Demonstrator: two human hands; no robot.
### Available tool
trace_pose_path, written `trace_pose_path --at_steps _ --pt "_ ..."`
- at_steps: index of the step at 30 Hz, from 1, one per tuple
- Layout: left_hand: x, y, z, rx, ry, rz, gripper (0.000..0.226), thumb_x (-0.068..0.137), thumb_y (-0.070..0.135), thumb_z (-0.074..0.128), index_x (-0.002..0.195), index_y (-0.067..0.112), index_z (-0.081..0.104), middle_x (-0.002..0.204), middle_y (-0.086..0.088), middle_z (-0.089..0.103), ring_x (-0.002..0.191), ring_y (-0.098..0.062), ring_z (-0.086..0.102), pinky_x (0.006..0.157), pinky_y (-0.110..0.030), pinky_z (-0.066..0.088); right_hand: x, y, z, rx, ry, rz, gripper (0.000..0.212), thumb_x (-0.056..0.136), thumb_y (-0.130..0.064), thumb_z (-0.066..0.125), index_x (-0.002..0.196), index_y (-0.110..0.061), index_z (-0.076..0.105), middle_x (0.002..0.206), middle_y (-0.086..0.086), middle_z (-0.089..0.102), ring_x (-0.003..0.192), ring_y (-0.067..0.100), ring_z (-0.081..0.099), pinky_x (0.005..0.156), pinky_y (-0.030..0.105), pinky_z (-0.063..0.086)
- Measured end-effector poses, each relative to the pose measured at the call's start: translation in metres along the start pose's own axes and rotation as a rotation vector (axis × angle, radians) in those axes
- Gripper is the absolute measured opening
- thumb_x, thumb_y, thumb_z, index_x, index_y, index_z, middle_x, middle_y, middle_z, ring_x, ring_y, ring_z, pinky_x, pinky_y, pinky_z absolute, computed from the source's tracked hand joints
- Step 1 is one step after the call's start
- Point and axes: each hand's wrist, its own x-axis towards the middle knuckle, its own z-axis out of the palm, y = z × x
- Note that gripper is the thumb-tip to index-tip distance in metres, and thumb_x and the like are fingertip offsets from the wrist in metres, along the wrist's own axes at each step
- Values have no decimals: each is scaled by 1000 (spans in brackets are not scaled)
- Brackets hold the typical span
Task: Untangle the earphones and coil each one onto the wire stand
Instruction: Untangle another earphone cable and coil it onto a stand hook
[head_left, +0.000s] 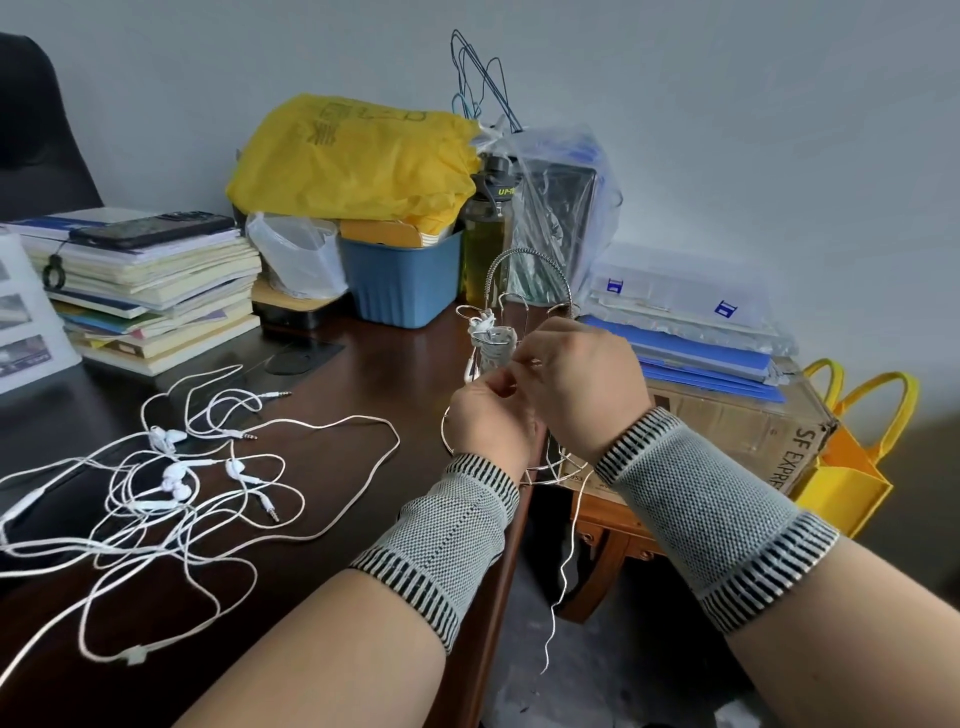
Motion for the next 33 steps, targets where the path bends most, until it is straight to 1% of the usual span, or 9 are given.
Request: trace_pose_path --at_steps 3,5,7,12,15,21,25,30,33 --pt "2 4 0 136 18 58 33 95 4 42 67 18 51 54 3 53 52 -13 57 55 -20 48 -11 6 4 -73 0 -42 20 84 -20 60 74 -8 72 95 2 67 59 26 62 49 32 50" --pt "6 -3 4 15 -17 35 27 95 5 43 76 3 62 58 -2 59 56 -15 60 61 -25 53 -22 10 5 -110 19 -41 23 84 -22 56 73 -8 71 102 3 64 54 25 60 42 28 44" --pt "6 -10 7 -120 -20 60 17 87 16 57 86 11 73 70 0 70 67 -21 65 72 -35 56 -31 15 4 -130 31 -42 29 85 -26 48 78 -11 72 107 5 63 54 23 59 40 25 38" --pt "4 -10 5 -188 32 71 24 74 31 55 66 16 72 48 2 49 54 -19 43 60 -32 39 -50 29 6 -101 62 -49 14 81 -12 68 93 -14 75 121 12 60 64 23 62 46 27 45" --pt "1 -7 5 -118 14 112 30 78 37 57 74 13 75 50 -2 56 53 -18 46 57 -38 47 -54 33 11 -62 82 -36 20 88 -19 57 96 -16 75 128 12 57 66 21 63 48 28 49" --pt "3 -12 5 8 1 85 39 94 41 57 75 12 75 66 -8 72 61 -25 66 67 -47 58 -58 35 11 91 225 50 6 81 -15 72 82 -9 72 98 8 63 60 20 62 46 26 49" --pt "3 -12 6 48 20 74 49 94 45 56 73 4 73 67 -20 69 63 -37 64 65 -50 57 -56 34 16 169 234 63 8 82 -18 68 84 -11 71 81 3 62 61 18 60 51 27 51" --pt "1 -10 4 39 18 74 39 93 42 58 72 14 75 62 -11 68 56 -25 61 67 -45 58 -61 31 14 254 160 74 13 82 -24 61 81 -13 69 74 -4 63 62 11 59 57 24 52" --pt "0 -9 3 -2 -2 53 38 92 40 61 69 13 74 57 -4 67 52 -15 58 65 -39 59 -61 30 13 325 120 150 1 80 -15 70 80 -14 70 71 -12 61 59 -2 54 61 5 43"
